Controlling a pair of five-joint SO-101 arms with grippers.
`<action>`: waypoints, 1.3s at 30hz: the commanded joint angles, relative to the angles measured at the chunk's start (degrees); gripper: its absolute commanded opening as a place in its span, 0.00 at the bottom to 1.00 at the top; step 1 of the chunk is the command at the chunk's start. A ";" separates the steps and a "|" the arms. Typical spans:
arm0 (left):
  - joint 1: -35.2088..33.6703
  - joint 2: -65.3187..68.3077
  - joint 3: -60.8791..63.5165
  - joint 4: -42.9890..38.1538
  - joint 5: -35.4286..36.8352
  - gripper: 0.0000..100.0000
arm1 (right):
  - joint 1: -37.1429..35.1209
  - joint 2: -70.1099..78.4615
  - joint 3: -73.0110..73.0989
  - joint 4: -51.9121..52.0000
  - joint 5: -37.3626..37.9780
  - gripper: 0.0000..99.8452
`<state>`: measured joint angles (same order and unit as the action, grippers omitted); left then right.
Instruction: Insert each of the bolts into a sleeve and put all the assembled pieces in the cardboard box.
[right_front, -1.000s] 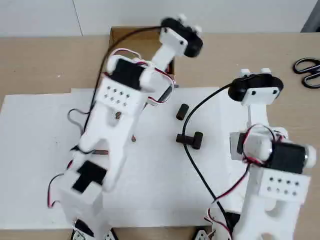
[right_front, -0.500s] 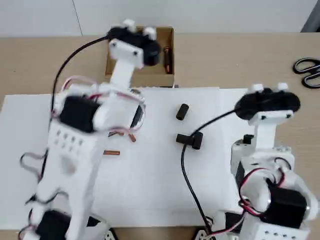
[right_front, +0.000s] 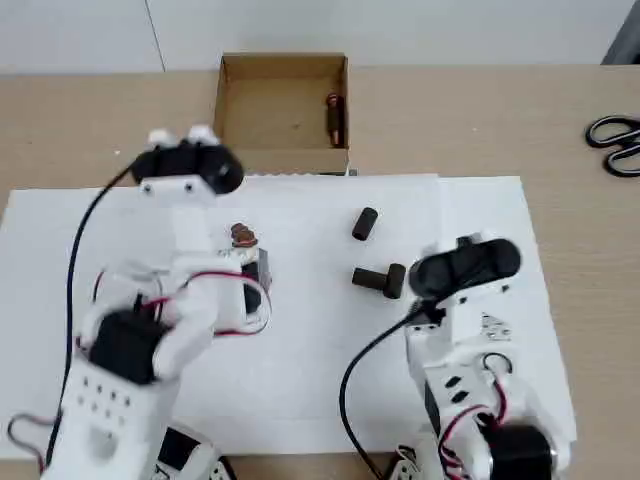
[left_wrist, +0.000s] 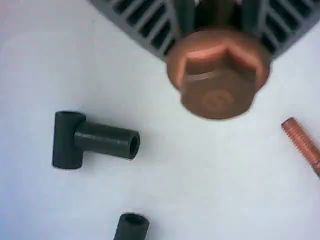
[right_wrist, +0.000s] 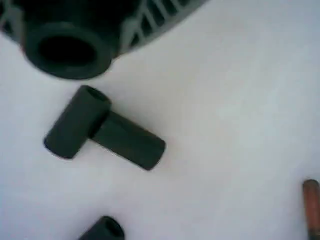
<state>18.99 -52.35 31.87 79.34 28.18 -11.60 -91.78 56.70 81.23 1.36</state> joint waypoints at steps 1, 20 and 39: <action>-0.18 -11.96 12.00 -12.31 0.88 0.01 | -3.56 -7.43 4.04 -3.65 -0.53 0.00; -2.20 -50.73 47.08 -33.76 3.96 0.01 | -26.24 -11.65 18.20 -20.26 -0.35 0.00; -0.26 -50.73 44.09 -36.22 12.48 0.01 | -34.33 -11.65 27.78 -31.25 7.65 0.00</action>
<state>16.97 -102.73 79.60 44.62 40.48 -45.63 -102.95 84.84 51.60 8.13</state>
